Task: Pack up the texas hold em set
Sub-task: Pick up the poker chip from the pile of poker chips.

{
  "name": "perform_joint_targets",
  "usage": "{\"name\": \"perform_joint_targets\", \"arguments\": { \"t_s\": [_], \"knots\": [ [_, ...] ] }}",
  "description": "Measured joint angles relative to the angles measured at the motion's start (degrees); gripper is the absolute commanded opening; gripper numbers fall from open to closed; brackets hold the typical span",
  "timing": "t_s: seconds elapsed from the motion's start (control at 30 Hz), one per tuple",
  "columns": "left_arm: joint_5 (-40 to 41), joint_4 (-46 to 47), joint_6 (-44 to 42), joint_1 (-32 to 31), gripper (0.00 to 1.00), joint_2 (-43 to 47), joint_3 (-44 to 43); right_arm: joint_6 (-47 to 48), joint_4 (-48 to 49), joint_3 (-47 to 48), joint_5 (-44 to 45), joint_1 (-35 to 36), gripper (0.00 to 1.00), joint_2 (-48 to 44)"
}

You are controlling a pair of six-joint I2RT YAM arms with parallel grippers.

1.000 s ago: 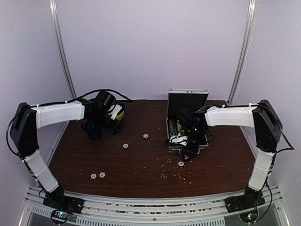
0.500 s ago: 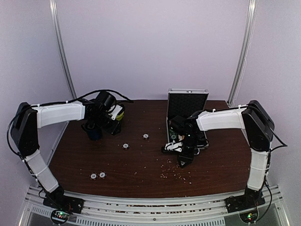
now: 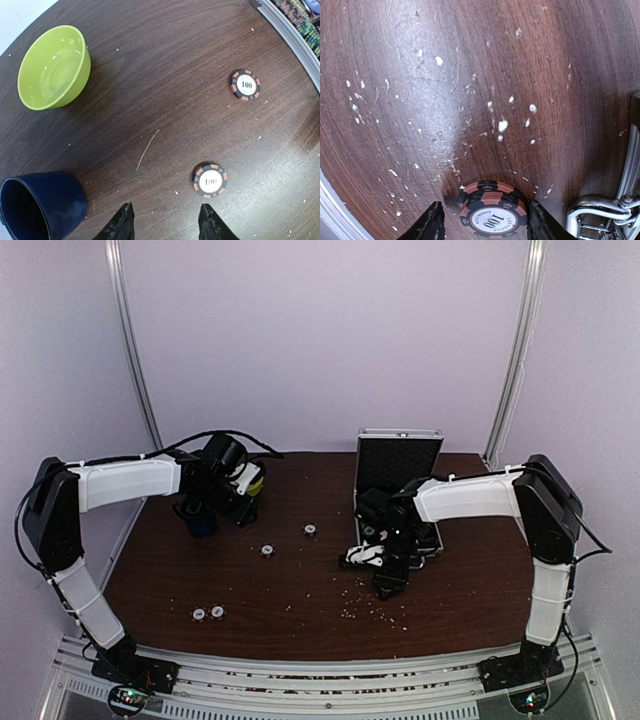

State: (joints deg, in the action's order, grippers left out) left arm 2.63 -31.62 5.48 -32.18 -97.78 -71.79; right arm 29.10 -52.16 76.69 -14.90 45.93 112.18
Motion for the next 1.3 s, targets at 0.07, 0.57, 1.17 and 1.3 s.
{"name": "perform_joint_targets", "arguments": {
  "t_s": [0.07,0.57,1.17,1.3],
  "knots": [
    [0.00,0.00,0.00,0.00,0.44,0.00,0.00,-0.22,0.15,0.00,0.63,0.17,0.50,0.11],
    [0.00,0.00,0.00,0.00,0.44,0.00,0.00,-1.07,0.87,-0.02,4.66,1.79,0.26,0.39],
    [0.04,-0.04,0.00,0.00,0.44,0.00,0.00,-1.90,-2.25,0.33,6.01,1.22,0.28,-4.20],
    [0.04,-0.04,0.00,0.00,0.44,0.00,0.00,-1.84,-2.43,0.35,5.57,-0.22,0.30,-5.01]
  ]
}}
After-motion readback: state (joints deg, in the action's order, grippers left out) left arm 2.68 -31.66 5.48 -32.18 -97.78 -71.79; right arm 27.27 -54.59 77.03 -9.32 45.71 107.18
